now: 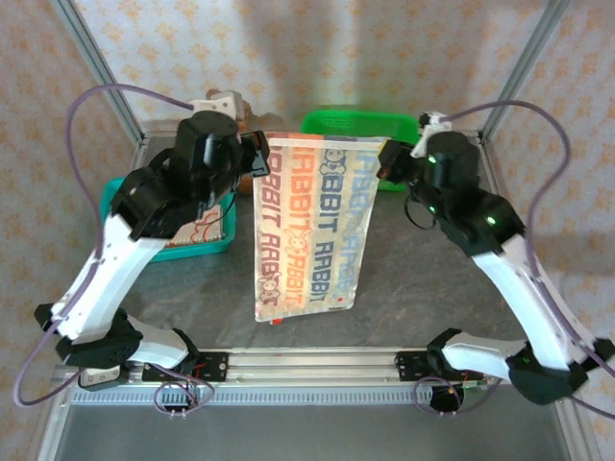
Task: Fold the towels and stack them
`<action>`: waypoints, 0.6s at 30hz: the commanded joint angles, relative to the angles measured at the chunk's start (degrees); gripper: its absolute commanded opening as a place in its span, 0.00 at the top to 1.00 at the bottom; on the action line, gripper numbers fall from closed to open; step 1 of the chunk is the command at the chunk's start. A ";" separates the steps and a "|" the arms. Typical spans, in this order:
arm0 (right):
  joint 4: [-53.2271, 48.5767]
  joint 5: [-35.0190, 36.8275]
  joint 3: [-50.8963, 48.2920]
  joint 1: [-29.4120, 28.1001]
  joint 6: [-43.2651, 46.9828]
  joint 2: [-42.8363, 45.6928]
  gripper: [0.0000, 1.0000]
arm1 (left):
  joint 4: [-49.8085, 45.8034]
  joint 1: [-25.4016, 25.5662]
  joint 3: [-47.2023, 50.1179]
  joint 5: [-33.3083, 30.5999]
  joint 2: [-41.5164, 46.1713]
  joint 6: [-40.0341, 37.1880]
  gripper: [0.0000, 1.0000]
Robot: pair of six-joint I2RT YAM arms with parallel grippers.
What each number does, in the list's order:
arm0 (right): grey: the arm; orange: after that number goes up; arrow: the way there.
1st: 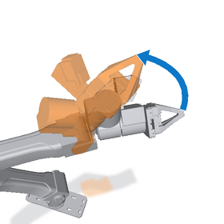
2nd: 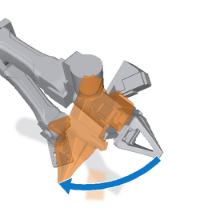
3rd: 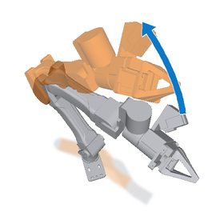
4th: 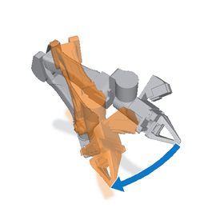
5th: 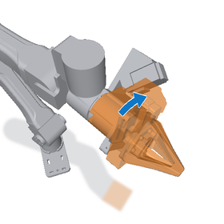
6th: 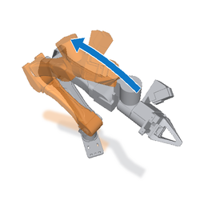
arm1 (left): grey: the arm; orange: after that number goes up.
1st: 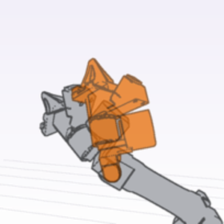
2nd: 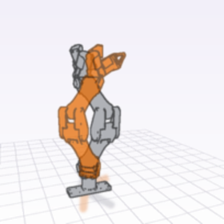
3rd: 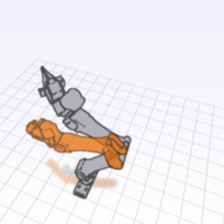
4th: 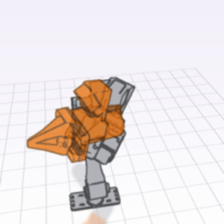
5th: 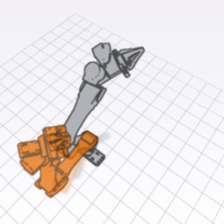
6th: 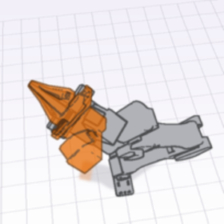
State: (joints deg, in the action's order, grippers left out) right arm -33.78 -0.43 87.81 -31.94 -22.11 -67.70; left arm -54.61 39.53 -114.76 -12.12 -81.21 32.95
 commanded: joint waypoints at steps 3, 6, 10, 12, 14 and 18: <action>6.70 -4.40 -0.74 5.18 0.51 -11.69 1.00 | 5.63 -9.24 8.01 6.99 -5.62 -1.44 1.00; 10.36 -7.07 0.63 6.34 2.30 -19.52 1.00 | 11.16 -13.20 12.56 9.93 -9.65 -3.26 1.00; 10.25 -9.98 4.30 7.82 3.27 -28.37 1.00 | 13.55 -15.00 13.88 9.67 -15.62 -7.01 1.00; 10.38 -10.67 4.57 7.95 3.71 -31.18 1.00 | 12.38 -15.52 13.60 9.75 -18.37 -7.37 1.00; 10.20 -11.06 3.84 8.02 3.74 -32.52 1.00 | 11.78 -15.72 14.39 10.54 -19.83 -7.41 1.00; 10.83 -12.93 -0.69 7.99 2.89 -32.14 1.00 | 13.24 -15.75 20.23 10.95 -18.86 -6.57 1.00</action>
State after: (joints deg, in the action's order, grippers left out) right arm -25.02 -11.44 88.92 -24.05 -19.46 -101.73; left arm -43.46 23.94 -97.73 -1.83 -102.26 27.24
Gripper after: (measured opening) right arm 0.049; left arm 0.044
